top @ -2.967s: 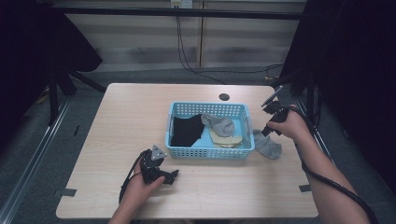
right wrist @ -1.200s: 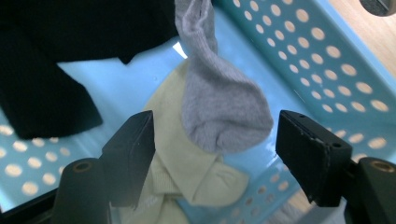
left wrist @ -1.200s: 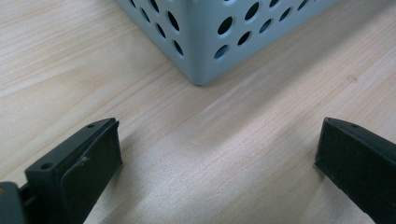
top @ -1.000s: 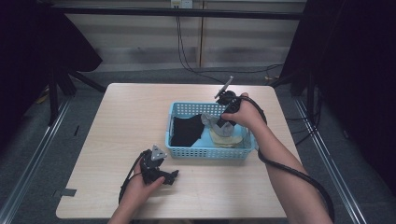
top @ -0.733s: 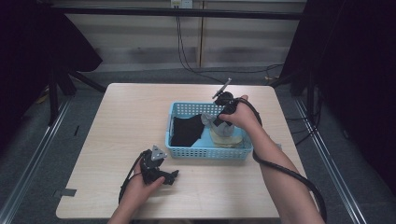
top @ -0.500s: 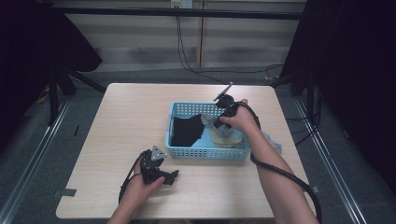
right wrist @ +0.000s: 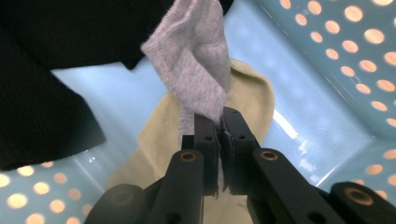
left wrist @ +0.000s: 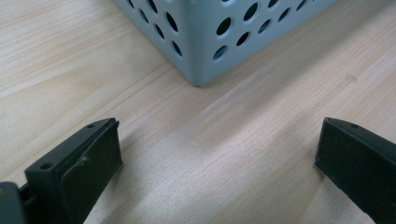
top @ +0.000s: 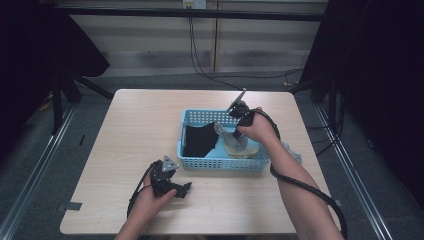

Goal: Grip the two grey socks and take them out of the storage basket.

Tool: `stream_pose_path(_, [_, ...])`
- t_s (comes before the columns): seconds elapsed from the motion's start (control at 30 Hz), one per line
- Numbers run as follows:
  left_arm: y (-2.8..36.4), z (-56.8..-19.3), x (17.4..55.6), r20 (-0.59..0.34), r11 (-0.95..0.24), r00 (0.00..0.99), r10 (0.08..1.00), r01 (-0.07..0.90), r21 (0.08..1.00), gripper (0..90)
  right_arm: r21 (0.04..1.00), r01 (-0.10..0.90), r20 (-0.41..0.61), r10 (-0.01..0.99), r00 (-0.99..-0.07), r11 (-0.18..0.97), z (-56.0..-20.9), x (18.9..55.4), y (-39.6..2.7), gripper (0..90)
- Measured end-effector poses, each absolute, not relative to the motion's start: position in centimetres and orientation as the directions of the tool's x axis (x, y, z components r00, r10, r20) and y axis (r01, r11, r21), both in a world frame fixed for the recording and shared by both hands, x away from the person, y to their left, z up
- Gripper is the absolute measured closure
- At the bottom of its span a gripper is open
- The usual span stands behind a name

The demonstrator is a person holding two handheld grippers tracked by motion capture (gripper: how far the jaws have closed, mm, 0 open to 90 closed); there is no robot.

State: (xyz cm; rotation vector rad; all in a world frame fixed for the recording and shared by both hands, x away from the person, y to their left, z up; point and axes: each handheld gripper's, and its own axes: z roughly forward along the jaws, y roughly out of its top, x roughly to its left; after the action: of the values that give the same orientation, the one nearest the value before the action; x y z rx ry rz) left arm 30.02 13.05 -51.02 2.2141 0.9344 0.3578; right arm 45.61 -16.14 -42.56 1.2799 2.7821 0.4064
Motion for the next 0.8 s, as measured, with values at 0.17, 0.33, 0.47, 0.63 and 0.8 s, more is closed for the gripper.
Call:
stream_pose_path(0.17, [13.1,-51.0,30.0,-0.015,-0.498,0.702,0.712,0.52,0.694,0.0,0.242,0.724,0.053,0.736,-0.675,0.646,-41.3,45.3,-16.1,86.5])
stream_pose_path(0.33, [13.1,-51.0,30.0,-0.016,-0.497,0.703,0.711,0.52,0.695,0.0,0.247,0.72,0.052,0.733,-0.678,0.648,-40.1,45.2,-16.6,86.7])
stream_pose_path(0.47, [13.1,-51.0,30.0,-0.016,-0.497,0.703,0.711,0.52,0.695,0.0,0.243,0.725,0.063,0.735,-0.675,0.645,-39.0,45.2,-17.4,86.7])
stream_pose_path(0.63, [13.1,-51.0,30.0,-0.016,-0.498,0.703,0.711,0.52,0.694,0.0,0.239,0.722,0.066,0.731,-0.68,0.65,-38.1,45.0,-17.9,86.6])
stream_pose_path(0.8, [13.1,-51.0,30.0,-0.017,-0.498,0.703,0.711,0.52,0.694,0.0,0.227,0.711,0.06,0.719,-0.692,0.665,-37.1,44.7,-18.0,86.5])
